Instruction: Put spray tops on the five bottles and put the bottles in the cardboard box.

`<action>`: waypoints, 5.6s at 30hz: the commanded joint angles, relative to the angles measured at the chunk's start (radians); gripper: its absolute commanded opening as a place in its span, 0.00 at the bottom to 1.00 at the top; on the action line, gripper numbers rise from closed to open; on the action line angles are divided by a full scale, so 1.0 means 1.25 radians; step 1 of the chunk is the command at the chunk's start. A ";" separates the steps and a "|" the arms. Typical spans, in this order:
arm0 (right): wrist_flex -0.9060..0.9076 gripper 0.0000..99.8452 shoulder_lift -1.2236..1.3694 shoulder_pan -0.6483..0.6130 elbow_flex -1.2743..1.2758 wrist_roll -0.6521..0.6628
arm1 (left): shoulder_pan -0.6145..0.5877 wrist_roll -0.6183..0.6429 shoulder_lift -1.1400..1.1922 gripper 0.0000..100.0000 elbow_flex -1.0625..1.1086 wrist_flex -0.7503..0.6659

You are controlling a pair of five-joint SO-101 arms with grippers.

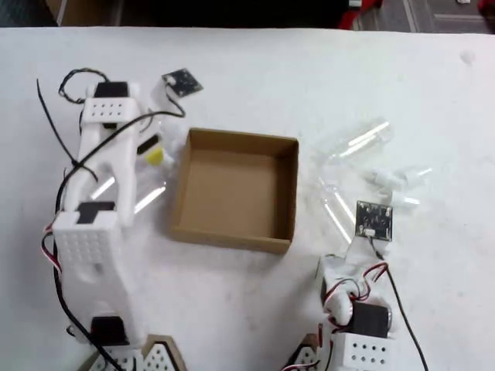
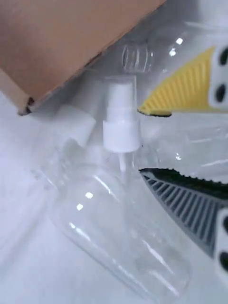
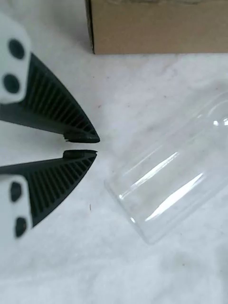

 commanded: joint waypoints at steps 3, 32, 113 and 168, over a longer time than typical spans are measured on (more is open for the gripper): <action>0.003 0.01 -0.004 -0.003 0.007 0.006 | -0.025 -0.004 -0.007 0.17 -0.036 -0.056; 0.003 0.01 -0.004 -0.003 0.007 0.006 | -0.028 -0.011 0.073 0.17 -0.075 0.005; 0.003 0.01 -0.006 -0.004 0.007 0.006 | 0.058 0.545 -0.528 0.02 -0.144 0.313; 0.003 0.01 -0.006 -0.004 0.007 0.006 | 0.333 0.725 -0.969 0.02 1.456 -1.704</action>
